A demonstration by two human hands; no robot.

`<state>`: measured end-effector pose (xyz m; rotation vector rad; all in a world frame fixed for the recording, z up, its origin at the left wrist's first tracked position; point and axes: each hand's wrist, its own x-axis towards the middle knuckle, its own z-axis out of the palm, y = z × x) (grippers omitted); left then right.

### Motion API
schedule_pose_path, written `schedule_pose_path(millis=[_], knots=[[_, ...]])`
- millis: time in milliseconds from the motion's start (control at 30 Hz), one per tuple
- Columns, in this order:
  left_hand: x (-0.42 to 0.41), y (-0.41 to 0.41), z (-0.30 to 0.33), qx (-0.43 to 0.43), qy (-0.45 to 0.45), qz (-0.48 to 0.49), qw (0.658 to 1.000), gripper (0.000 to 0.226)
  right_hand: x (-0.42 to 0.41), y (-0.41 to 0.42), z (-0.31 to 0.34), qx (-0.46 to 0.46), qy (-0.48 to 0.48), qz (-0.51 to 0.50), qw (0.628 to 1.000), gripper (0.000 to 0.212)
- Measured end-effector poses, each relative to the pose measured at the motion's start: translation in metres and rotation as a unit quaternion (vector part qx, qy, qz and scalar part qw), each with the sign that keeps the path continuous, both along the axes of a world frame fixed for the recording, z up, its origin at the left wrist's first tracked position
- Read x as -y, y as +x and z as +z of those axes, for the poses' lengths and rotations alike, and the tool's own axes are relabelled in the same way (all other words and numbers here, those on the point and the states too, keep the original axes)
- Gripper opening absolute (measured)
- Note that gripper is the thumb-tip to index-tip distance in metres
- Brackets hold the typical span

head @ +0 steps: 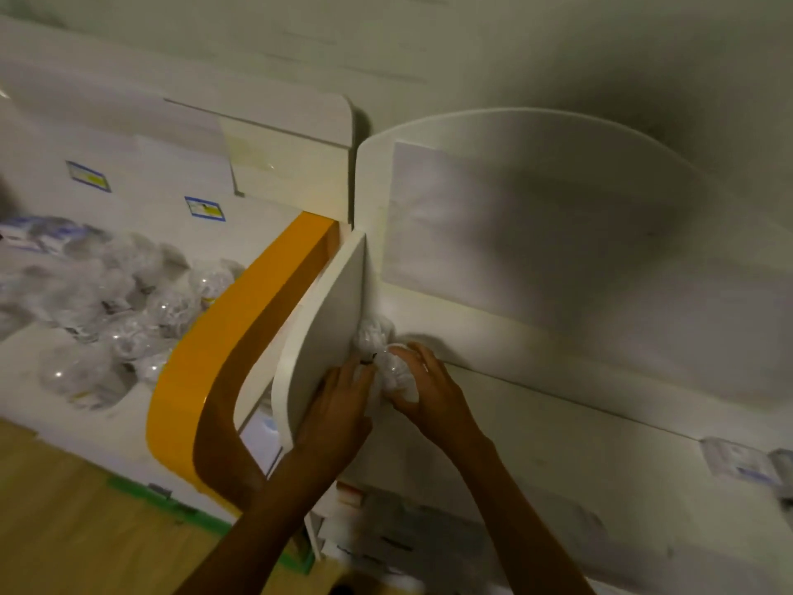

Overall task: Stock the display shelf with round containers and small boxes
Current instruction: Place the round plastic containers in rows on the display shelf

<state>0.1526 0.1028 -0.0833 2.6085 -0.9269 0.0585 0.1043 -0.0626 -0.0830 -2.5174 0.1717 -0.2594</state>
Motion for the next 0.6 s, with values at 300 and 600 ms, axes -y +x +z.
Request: schedule_pose_path(millis=[300, 600], knots=[[0.005, -0.008, -0.007, -0.162, -0.107, 0.042, 0.98, 0.071, 0.03, -0.009, -0.015, -0.007, 0.11, 0.003, 0.994, 0.063], [0.008, -0.013, 0.006, -0.125, -0.199, 0.027, 0.972, 0.08, 0.056, -0.037, 0.01, 0.022, 0.162, 0.011, 0.987, 0.065]])
